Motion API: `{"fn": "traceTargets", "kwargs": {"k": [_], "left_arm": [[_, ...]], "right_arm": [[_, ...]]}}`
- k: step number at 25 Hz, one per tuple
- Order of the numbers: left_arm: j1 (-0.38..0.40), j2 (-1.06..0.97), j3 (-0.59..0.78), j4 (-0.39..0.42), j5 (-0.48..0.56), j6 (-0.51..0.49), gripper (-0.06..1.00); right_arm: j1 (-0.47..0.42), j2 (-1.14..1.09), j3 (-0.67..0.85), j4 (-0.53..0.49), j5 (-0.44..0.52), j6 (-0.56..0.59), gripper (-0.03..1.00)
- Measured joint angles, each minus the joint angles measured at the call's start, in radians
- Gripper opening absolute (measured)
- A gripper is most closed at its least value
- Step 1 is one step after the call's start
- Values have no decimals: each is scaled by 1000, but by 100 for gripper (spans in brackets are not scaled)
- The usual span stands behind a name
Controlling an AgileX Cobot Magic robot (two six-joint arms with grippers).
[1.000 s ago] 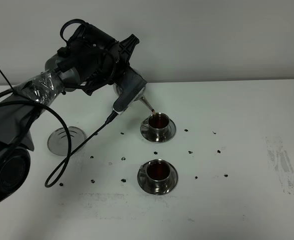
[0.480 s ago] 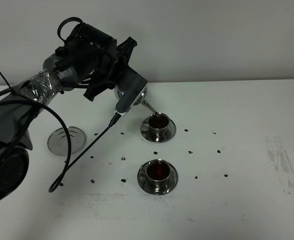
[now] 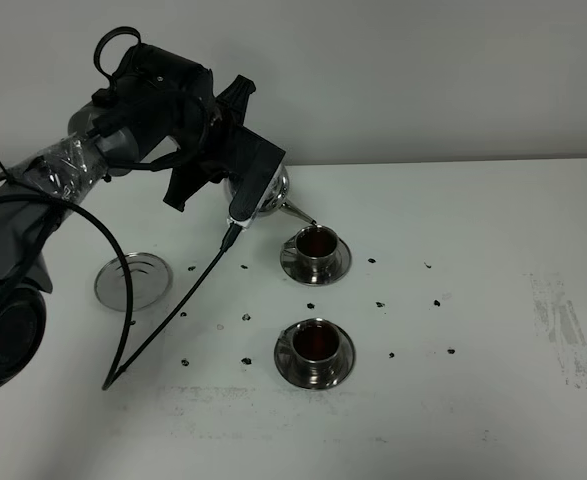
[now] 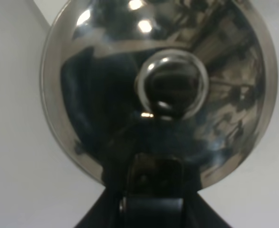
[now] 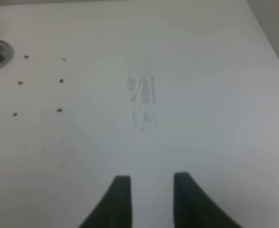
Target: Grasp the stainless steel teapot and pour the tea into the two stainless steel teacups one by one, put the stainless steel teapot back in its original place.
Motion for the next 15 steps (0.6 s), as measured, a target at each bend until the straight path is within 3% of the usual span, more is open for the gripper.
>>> {"fn": "traceTargets", "kwargs": {"k": [7,15], "left_arm": [[38,-57,0,-120,128,-131,22],[69,-130,-2,-171,257,-294,22]], "right_arm": [[0,0,0,0,0,0,21],[0,0,0,0,0,0,21]]}}
